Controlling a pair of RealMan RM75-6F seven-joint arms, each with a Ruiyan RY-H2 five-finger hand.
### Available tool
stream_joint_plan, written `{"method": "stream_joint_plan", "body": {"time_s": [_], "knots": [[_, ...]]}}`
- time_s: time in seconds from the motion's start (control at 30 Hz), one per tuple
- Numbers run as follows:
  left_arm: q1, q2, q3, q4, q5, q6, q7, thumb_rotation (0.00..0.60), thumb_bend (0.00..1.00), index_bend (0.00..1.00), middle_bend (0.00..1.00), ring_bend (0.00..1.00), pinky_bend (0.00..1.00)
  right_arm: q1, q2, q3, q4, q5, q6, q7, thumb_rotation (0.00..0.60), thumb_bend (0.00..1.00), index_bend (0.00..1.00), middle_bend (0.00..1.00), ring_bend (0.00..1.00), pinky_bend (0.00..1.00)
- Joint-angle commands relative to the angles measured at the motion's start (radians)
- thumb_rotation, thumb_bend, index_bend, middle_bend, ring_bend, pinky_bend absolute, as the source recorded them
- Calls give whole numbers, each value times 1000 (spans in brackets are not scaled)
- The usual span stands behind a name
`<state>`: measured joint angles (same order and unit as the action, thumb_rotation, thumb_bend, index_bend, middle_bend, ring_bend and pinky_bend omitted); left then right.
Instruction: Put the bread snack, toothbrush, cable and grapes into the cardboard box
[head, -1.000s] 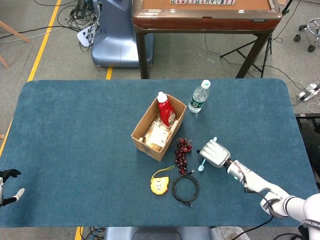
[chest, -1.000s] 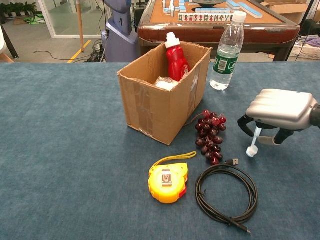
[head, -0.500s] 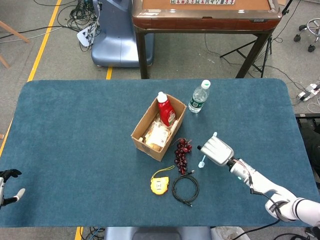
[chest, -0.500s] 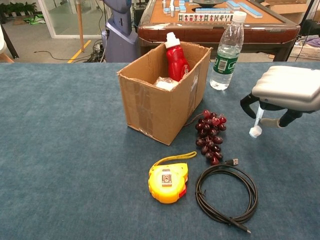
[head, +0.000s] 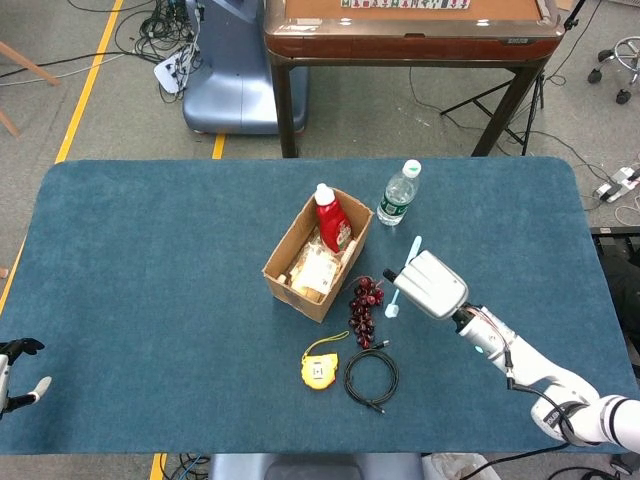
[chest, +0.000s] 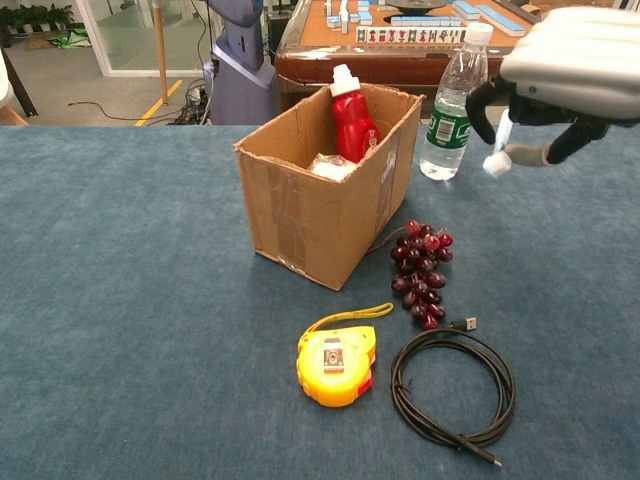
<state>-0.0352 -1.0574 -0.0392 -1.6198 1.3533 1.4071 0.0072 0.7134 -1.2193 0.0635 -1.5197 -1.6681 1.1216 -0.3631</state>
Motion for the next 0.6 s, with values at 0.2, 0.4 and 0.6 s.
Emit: {"method": "stream_joint_plan", "body": {"time_s": [0.2, 0.4, 0.6], "knots": [[1, 3, -1, -1, 0, 1, -12, 600, 212, 376, 405, 312, 486, 51, 2, 81, -81, 65, -43, -72, 600, 437, 611, 1000, 1000, 991], [1, 8, -3, 1, -2, -2, -29, 600, 212, 376, 405, 311, 487, 106, -45, 134, -82, 137, -108, -130, 600, 437, 611, 1000, 1000, 992], [3, 15, -3, -1, 2, 0, -45, 600, 211, 376, 405, 312, 487, 162, -118, 179, -49, 215, -157, -166, 600, 437, 611, 1000, 1000, 991]]}}
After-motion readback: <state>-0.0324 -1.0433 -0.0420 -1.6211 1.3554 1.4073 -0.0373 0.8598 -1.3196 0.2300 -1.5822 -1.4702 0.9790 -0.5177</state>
